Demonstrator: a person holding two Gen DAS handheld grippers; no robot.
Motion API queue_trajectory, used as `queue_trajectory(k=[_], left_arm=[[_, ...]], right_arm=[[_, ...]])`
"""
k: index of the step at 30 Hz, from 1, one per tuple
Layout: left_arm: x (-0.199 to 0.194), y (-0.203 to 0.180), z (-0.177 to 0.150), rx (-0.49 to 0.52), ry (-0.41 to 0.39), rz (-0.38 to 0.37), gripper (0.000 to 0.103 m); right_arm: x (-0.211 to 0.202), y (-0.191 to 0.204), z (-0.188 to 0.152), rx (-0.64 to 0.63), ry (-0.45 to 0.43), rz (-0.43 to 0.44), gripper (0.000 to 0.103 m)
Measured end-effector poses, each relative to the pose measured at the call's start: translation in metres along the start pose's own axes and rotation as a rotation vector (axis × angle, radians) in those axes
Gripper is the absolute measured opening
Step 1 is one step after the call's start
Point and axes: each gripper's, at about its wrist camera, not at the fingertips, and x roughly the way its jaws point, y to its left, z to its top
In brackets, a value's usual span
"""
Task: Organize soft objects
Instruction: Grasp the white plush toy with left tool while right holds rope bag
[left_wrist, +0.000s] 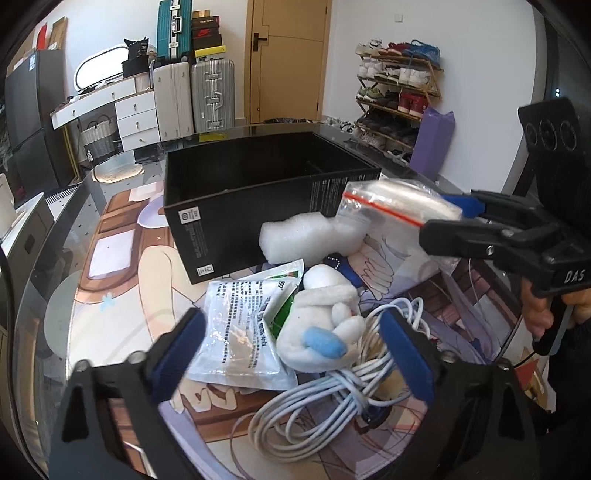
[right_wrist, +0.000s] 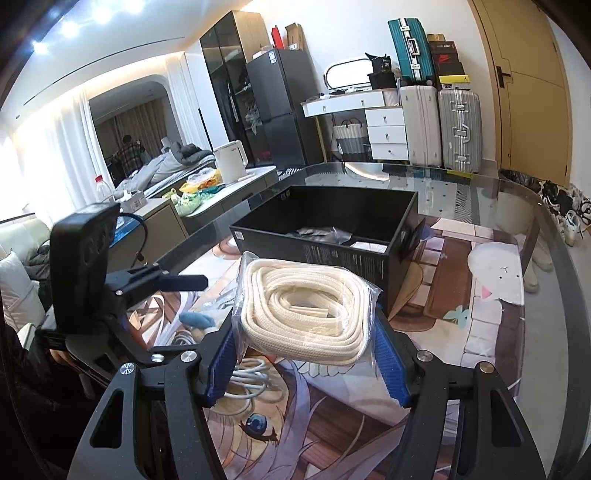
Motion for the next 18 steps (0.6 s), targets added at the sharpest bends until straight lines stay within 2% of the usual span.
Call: queue_trajectory(k=[3,12,18], left_arm=[[0.0009,-0.0008,0.0009,0.007,-0.001,0.0,0.082],[0.0033,-0.0068,-0.0026,0.04,0.018,-0.004,0.044],[-0.0051,-0.0075,-0.0024,0.029,-0.011,-0.036,0.039]], right_arm=[[-0.0007,0.0009,-0.001,0.001,0.001,-0.004,0.068],[0.0,0.0028,-0.0016,-0.005,0.009,-0.015,0.068],[-0.0004,0.0034,-0.0015,-0.003,0.008,-0.02,0.068]])
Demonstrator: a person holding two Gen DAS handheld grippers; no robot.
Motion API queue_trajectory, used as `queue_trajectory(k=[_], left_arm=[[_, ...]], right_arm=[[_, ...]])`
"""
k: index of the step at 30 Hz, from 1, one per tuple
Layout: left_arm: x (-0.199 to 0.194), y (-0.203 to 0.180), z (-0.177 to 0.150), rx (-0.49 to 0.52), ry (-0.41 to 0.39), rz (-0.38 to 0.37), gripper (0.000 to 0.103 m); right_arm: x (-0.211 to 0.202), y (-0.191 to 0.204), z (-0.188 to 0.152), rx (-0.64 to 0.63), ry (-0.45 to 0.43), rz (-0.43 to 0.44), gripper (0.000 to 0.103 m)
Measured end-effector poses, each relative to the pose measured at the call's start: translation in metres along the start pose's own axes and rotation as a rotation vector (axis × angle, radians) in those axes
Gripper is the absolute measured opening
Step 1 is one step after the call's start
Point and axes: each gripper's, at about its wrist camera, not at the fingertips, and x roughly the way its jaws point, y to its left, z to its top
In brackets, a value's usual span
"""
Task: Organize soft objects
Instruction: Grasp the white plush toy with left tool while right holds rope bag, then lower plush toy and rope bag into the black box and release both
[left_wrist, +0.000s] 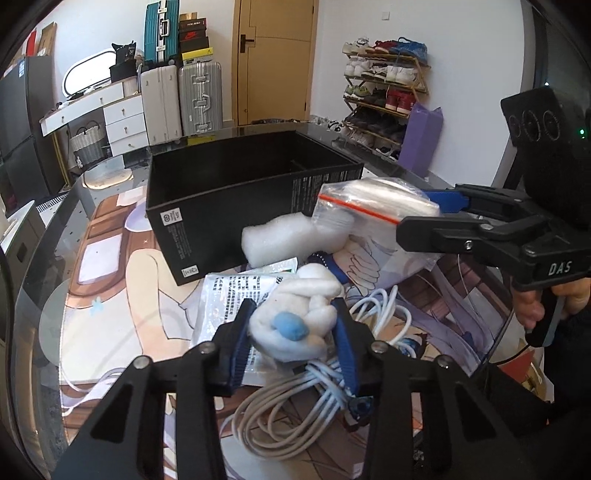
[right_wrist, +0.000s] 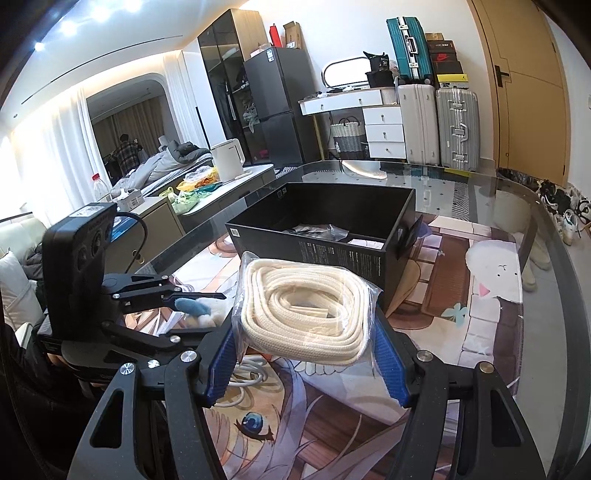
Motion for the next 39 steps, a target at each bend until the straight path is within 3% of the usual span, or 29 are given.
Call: queue_trajectory(k=[16,34,39], left_arm=[[-0.035,0.019,0.008,-0.083,-0.121,-0.051,0.039],[-0.063,0.04,0.042,-0.152,-0.261,-0.019,0.039],[-0.062,0.043,0.055,-0.143,-0.283,0.025,0.039]], right_arm=[[-0.011,0.005,0.002,-0.003,-0.052,-0.001,0.068],[-0.02,0.005,0.02,0.011,-0.102,-0.093,0.068],[-0.02,0.007,0.03,0.004,-0.104,-0.138,0.068]])
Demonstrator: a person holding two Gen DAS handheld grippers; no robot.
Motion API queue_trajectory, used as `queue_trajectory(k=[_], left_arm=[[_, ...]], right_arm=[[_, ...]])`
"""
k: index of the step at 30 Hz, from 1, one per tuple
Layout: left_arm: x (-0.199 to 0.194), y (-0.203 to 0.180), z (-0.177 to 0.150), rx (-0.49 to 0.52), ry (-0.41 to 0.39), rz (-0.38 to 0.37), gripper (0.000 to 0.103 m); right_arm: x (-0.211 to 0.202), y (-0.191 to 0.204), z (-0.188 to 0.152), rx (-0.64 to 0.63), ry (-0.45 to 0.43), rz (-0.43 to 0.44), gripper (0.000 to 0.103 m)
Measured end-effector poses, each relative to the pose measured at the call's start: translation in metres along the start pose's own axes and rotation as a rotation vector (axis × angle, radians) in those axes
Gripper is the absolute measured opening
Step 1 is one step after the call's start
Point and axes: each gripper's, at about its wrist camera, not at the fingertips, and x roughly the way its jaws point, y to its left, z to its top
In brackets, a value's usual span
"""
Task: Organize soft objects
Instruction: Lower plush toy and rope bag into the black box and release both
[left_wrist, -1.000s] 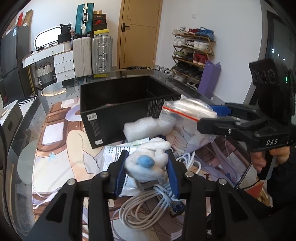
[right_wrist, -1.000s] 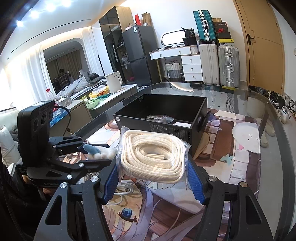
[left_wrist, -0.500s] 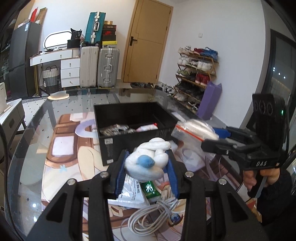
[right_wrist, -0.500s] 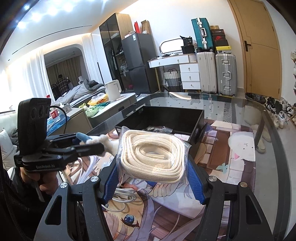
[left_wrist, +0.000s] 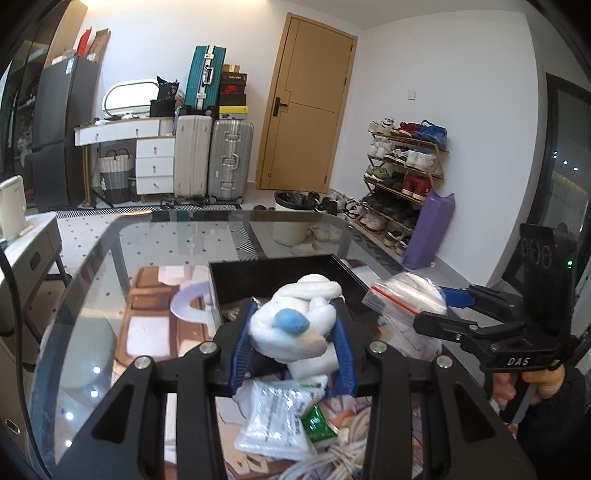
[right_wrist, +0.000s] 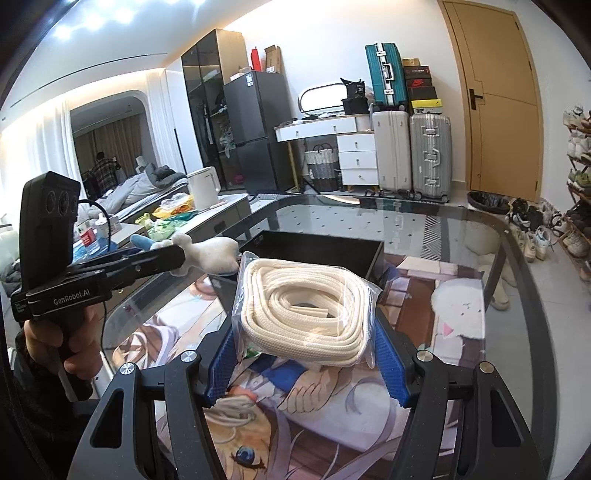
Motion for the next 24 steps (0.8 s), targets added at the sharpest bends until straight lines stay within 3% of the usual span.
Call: queue_trajectory(k=[16,24], left_arm=[[0.045,0.016,0.024,-0.011,0.001,0.085,0.039],[0.07,0.019,0.022,-0.019,0.027,0.1,0.039]], right_arm=[[0.034,0.005,0.04,-0.029,0.039,-0.117,0.067],[0.061,0.004,0.048,-0.055,0.08,-0.115,0.067]])
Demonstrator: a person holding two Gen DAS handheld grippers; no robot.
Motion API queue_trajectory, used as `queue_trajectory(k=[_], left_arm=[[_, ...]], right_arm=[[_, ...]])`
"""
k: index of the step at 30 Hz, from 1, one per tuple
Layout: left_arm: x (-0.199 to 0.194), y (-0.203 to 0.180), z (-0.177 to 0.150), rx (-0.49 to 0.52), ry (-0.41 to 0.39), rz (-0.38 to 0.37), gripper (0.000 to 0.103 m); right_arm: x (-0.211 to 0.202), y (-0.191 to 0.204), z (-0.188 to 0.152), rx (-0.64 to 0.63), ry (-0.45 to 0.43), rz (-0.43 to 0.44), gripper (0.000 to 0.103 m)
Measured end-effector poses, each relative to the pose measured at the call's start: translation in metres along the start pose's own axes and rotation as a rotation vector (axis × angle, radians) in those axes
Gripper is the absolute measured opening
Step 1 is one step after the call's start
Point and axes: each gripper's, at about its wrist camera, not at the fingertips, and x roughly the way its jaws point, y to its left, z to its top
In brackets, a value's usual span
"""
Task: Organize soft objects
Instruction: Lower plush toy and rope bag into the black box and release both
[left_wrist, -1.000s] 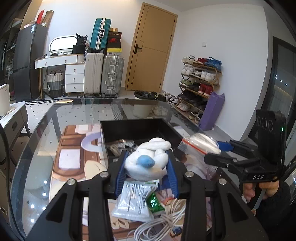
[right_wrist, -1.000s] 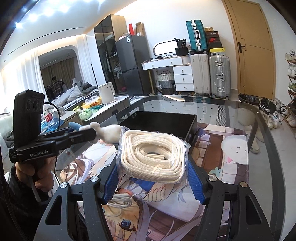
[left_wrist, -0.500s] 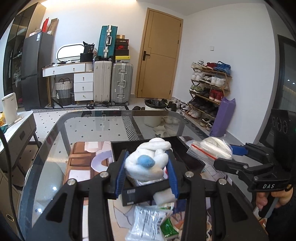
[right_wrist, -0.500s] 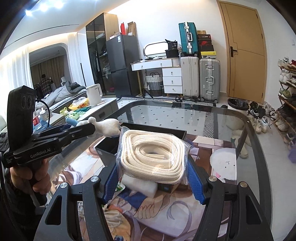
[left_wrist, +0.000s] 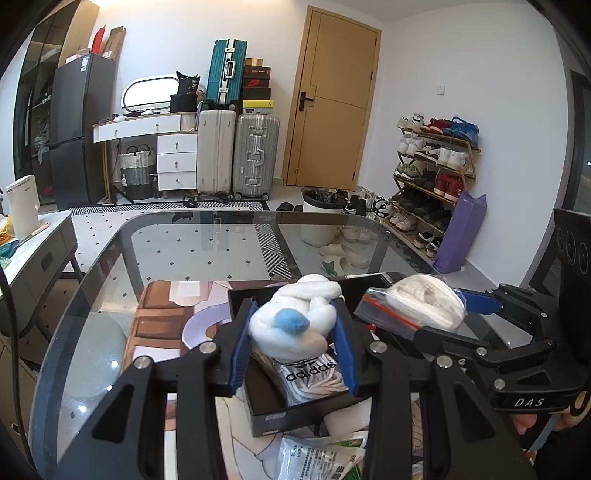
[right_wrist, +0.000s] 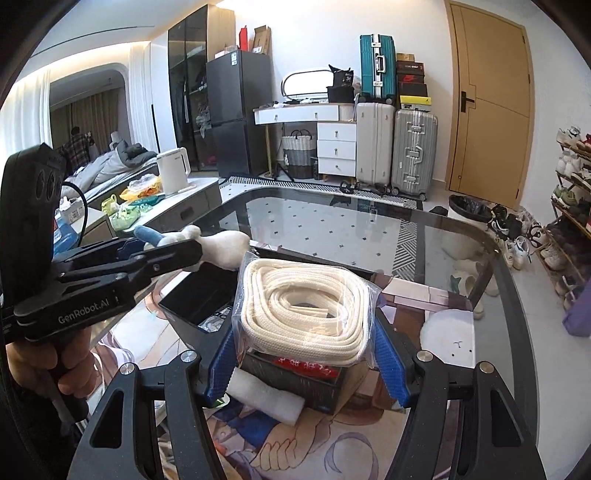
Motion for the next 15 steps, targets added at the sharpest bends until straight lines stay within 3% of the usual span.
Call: queue_trajectory(k=[15], left_arm=[[0.032,0.003,-0.011,0.013,0.05,-0.006,0.039]], right_arm=[[0.036,0.003,-0.005,-0.102,0.045,-0.03,0.067]])
